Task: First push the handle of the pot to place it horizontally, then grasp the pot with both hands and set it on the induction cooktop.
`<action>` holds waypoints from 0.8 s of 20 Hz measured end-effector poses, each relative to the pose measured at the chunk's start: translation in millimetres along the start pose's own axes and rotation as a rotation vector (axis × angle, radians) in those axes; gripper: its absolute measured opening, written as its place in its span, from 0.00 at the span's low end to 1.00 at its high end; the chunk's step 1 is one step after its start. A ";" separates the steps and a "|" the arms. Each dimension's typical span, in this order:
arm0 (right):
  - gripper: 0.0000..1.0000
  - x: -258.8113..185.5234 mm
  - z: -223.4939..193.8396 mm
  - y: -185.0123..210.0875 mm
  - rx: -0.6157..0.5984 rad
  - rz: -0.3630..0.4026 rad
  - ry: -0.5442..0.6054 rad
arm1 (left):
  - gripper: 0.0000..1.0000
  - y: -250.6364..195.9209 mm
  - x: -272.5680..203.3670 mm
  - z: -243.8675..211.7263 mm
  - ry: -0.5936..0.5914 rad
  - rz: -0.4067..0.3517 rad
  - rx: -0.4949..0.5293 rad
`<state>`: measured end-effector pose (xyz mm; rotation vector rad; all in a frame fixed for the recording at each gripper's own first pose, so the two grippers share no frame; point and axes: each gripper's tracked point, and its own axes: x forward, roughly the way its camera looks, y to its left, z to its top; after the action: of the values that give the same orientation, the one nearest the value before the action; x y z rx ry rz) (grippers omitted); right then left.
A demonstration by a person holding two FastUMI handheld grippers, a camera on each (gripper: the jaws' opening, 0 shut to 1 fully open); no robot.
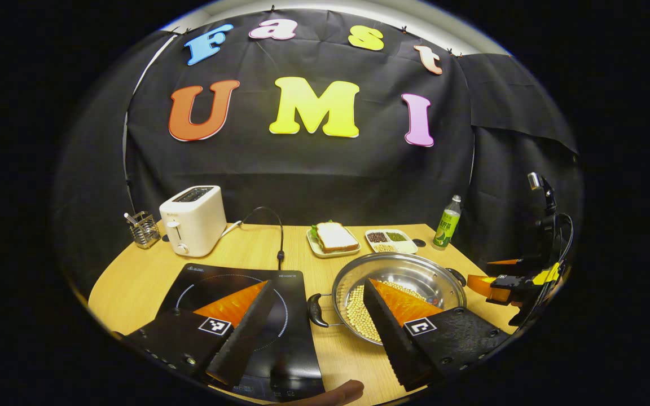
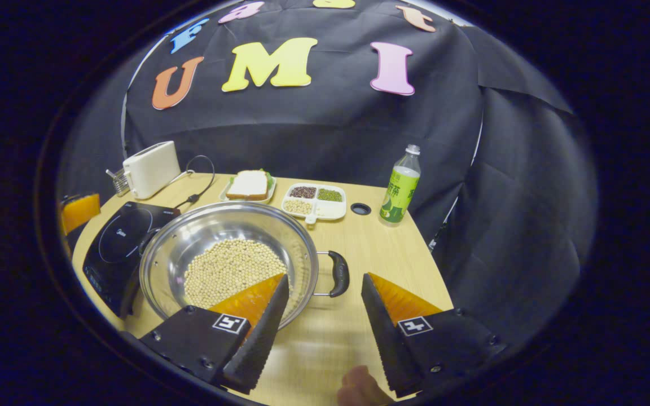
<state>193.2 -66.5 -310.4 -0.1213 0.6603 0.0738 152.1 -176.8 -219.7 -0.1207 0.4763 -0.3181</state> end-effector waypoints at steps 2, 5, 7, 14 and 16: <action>0.83 6.1 -0.3 2.1 0.003 0.007 0.003 | 0.95 -5.7 12.8 -13.5 0.043 -0.003 0.001; 0.83 24.7 -4.3 -2.2 0.001 -0.010 0.017 | 0.95 -12.4 36.1 -33.1 0.115 -0.001 0.020; 0.80 38.7 -6.1 -5.3 0.004 -0.022 0.026 | 0.95 -15.2 52.4 -45.5 0.165 0.005 0.030; 0.83 78.7 -13.7 -11.0 0.023 -0.019 0.082 | 0.95 -13.8 87.9 -62.3 0.238 0.037 0.060; 0.87 84.8 -15.7 -11.2 0.032 -0.003 0.089 | 0.97 -10.7 92.9 -66.5 0.248 0.043 0.057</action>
<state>251.7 -77.1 -373.9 -0.0956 0.7499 0.0553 196.2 -220.1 -316.4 -0.0151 0.7141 -0.3051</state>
